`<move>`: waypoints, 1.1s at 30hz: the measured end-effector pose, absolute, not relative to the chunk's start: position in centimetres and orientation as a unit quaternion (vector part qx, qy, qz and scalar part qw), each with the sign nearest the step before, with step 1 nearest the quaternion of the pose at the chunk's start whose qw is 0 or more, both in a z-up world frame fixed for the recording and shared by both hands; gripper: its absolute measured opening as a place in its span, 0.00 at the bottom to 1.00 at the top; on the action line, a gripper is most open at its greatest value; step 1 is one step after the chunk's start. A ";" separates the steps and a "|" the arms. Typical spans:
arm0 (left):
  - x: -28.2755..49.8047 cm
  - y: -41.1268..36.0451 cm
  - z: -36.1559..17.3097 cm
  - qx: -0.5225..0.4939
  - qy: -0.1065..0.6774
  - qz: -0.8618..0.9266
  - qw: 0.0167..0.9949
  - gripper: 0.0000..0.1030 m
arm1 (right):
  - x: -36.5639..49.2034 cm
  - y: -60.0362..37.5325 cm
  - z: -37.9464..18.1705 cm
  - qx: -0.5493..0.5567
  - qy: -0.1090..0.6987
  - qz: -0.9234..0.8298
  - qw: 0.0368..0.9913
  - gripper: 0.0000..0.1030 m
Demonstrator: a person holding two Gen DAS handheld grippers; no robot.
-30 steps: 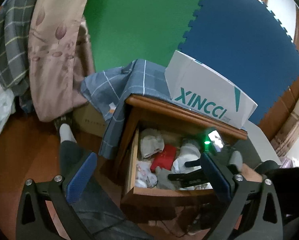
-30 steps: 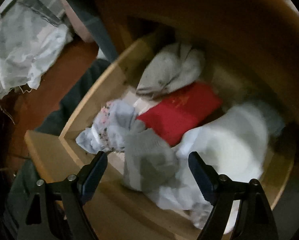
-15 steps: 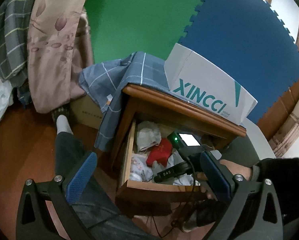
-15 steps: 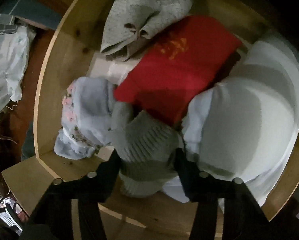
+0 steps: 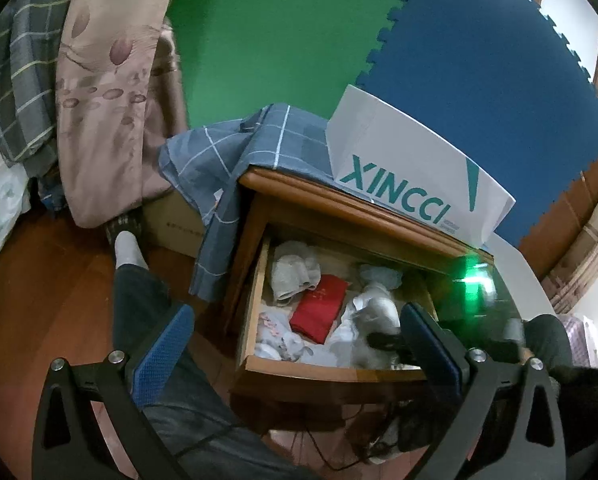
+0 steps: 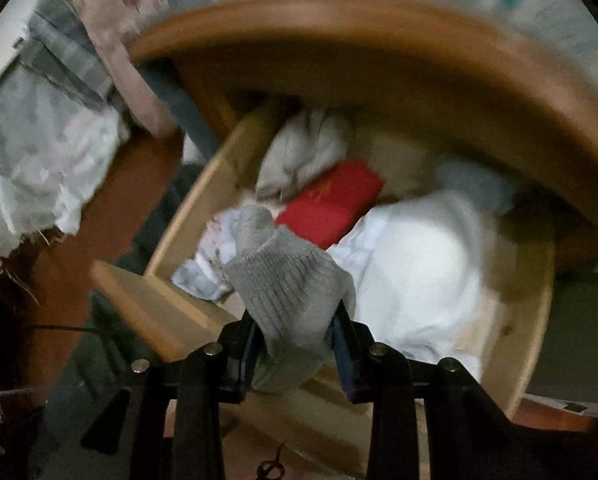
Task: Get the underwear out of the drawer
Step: 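Lift the grey sock with the right gripper over the white box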
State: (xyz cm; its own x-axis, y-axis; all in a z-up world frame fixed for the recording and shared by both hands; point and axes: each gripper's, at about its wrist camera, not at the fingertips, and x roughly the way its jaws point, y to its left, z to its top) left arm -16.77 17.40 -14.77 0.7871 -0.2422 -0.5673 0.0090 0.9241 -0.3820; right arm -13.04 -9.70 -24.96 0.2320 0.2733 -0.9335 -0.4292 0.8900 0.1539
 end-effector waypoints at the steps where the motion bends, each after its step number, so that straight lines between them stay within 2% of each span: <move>1: -16.7 17.1 -14.7 -0.180 0.319 -0.071 0.928 0.99 | -13.5 -10.4 -23.7 -0.062 0.565 0.228 0.790 0.32; 8: -16.3 14.5 -13.9 -0.160 0.322 -0.089 0.929 0.99 | -13.7 -14.4 -16.9 -0.023 0.504 0.213 0.837 0.32; 13: -16.2 12.7 -13.6 -0.141 0.328 -0.103 0.928 0.99 | -11.9 -16.8 -15.6 0.025 0.494 0.206 0.844 0.32; 23: -16.2 11.7 -13.7 -0.120 0.332 -0.106 0.929 0.99 | -12.0 -17.0 -7.4 -0.029 0.381 0.185 0.905 0.32; 33: -16.1 11.4 -14.3 -0.124 0.339 -0.111 0.926 0.99 | -9.7 -17.3 -1.0 -0.039 0.340 0.156 0.926 0.32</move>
